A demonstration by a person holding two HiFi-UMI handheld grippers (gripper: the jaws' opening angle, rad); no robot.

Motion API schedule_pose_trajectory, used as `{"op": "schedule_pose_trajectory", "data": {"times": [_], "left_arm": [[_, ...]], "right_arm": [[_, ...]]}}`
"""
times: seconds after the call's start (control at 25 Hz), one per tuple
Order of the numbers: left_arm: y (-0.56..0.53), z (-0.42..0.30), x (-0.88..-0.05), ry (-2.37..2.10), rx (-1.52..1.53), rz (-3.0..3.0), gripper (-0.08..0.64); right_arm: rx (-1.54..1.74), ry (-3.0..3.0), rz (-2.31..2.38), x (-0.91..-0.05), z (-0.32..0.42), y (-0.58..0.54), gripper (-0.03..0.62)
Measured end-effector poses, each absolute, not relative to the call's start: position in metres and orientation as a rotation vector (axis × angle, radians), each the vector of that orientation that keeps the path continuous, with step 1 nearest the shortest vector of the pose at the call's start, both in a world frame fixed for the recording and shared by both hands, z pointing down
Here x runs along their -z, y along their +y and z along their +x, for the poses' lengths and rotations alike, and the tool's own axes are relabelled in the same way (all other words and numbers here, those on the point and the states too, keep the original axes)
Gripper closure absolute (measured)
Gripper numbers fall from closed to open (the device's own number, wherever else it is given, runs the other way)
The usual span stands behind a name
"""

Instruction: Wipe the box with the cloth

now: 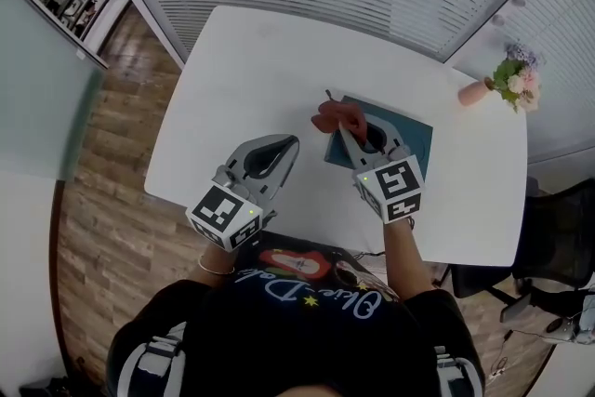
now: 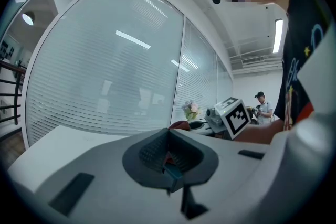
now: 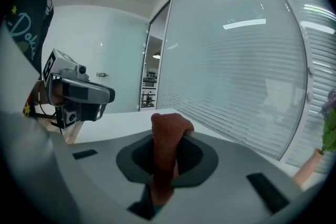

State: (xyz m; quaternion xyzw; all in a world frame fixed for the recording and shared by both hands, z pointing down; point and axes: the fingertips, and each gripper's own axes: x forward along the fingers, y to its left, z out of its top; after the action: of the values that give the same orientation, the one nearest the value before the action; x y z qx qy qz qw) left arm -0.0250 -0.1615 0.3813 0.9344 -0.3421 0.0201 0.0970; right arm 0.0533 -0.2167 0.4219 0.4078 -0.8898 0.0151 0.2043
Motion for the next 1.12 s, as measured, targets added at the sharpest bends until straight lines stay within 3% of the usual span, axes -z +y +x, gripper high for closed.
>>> {"op": "schedule_pose_trajectory", "data": {"times": [1.12], "left_arm": [[-0.153,0.049,-0.383,-0.716,-0.088,2.861,0.557]], "right_arm": [[-0.185,-2.236,1.529,-0.442,0.192,-0.181,0.554]]}}
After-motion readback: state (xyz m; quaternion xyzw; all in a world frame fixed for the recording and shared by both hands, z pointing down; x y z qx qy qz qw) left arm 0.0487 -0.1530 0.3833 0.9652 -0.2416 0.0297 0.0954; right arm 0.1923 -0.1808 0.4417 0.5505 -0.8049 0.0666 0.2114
